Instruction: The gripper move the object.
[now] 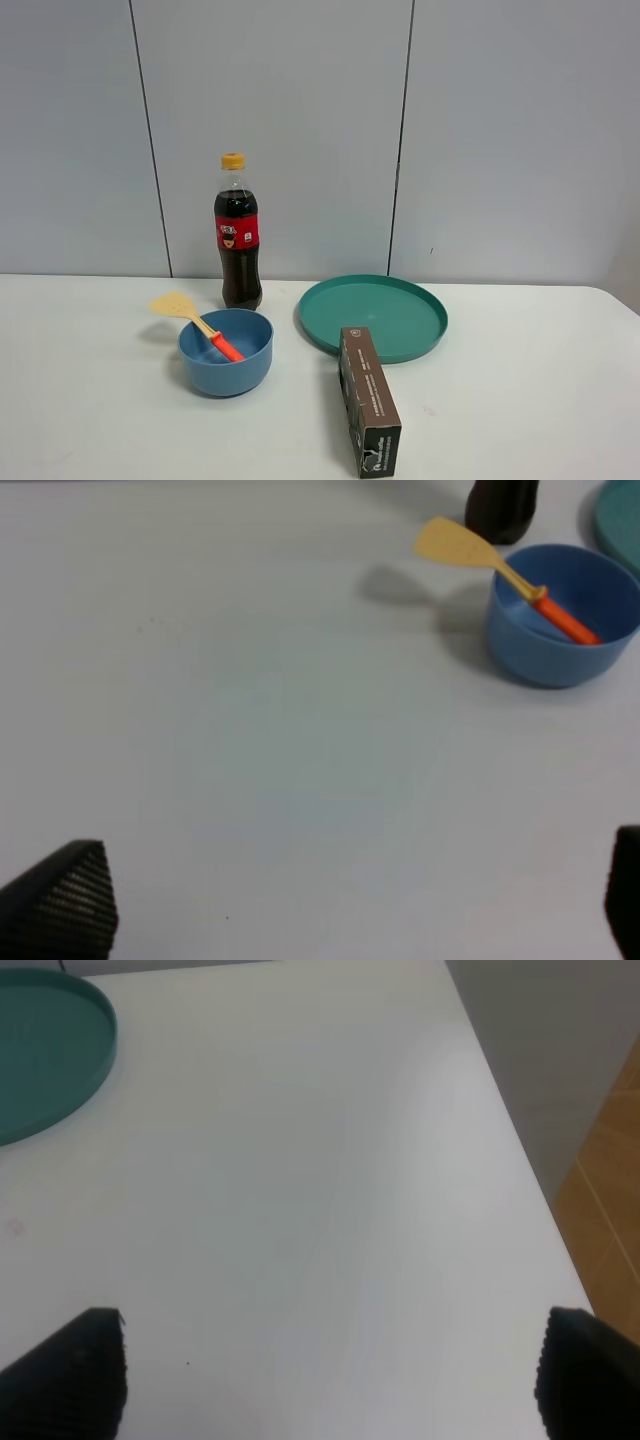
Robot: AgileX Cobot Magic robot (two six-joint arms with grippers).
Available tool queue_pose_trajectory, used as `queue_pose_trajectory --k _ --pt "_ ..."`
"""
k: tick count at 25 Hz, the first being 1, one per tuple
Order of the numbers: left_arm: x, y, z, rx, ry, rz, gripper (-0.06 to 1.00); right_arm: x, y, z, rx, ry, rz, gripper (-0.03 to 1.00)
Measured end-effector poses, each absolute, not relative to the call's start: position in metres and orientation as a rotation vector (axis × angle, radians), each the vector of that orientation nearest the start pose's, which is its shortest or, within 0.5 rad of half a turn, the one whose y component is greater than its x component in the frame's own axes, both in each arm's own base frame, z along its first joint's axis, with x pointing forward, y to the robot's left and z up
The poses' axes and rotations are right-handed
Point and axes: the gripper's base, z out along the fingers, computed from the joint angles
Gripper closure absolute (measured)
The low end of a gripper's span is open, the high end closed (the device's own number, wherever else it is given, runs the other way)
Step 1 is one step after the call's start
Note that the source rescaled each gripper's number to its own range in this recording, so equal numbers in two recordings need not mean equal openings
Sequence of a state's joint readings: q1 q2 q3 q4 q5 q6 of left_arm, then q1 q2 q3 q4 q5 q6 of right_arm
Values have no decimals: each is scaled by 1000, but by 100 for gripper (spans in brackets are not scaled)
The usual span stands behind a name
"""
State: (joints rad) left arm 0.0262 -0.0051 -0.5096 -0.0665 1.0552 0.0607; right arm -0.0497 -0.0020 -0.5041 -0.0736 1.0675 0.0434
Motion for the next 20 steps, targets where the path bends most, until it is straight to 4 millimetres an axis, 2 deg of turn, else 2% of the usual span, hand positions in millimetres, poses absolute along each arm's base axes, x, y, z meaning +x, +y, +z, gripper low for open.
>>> queue_pose_trajectory --k 20 --pt "-7 -5 280 38 2022 -24 -6 -6 -6 278 110 2041 -95 15"
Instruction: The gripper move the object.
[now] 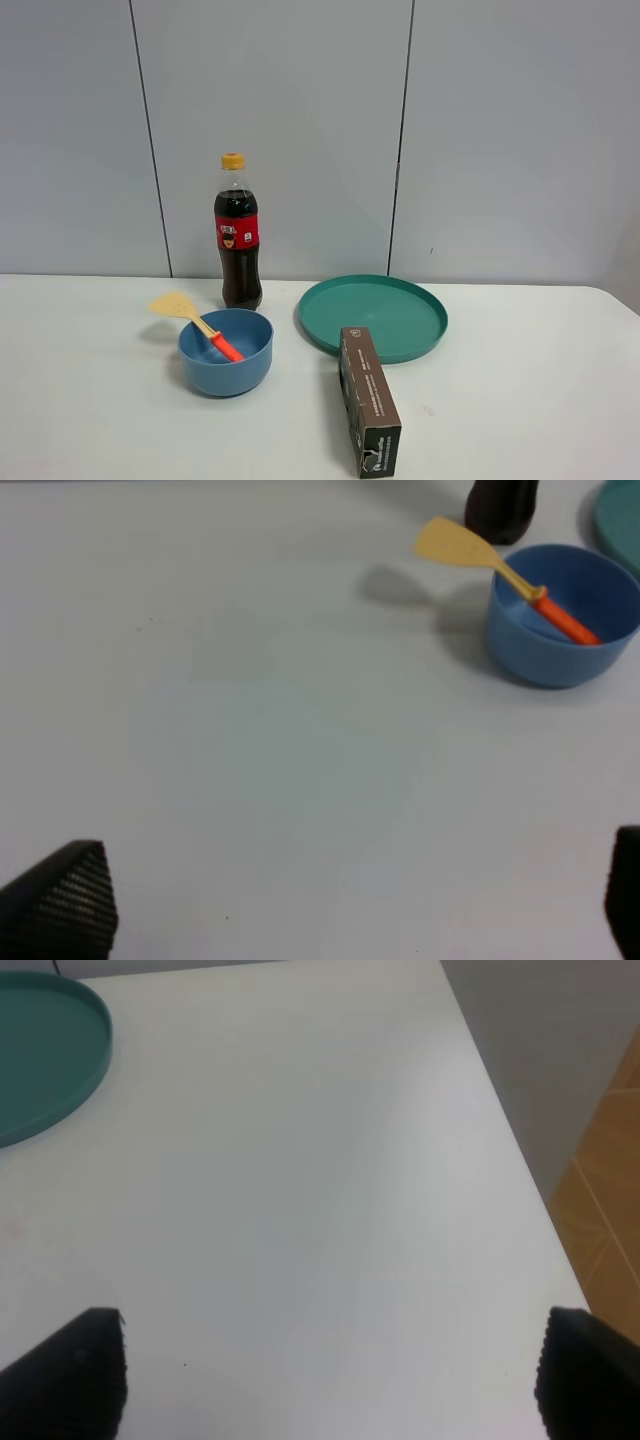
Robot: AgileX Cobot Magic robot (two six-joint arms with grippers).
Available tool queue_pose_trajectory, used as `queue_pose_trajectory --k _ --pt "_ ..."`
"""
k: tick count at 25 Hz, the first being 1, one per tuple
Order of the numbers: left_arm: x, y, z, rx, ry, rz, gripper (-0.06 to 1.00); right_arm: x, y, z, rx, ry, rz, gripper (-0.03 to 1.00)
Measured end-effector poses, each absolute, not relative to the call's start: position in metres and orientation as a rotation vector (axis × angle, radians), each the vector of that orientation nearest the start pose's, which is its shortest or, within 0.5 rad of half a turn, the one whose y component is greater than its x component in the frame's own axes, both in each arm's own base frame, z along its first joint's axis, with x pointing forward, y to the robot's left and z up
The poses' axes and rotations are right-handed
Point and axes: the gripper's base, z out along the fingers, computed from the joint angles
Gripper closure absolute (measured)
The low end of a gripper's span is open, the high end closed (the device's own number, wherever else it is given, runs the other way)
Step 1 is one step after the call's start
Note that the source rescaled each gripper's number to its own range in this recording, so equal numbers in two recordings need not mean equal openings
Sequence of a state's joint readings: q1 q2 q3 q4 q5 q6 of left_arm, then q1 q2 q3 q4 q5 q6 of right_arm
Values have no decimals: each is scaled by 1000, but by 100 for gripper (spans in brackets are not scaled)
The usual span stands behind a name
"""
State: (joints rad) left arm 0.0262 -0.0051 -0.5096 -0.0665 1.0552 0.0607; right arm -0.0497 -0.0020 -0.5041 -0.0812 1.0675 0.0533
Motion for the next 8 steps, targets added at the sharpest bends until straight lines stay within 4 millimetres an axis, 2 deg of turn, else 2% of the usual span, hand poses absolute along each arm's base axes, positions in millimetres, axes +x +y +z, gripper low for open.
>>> queue_pose_trajectory --k 8 --pt "-7 -5 280 38 2022 -24 -6 -6 -6 278 110 2041 -95 15"
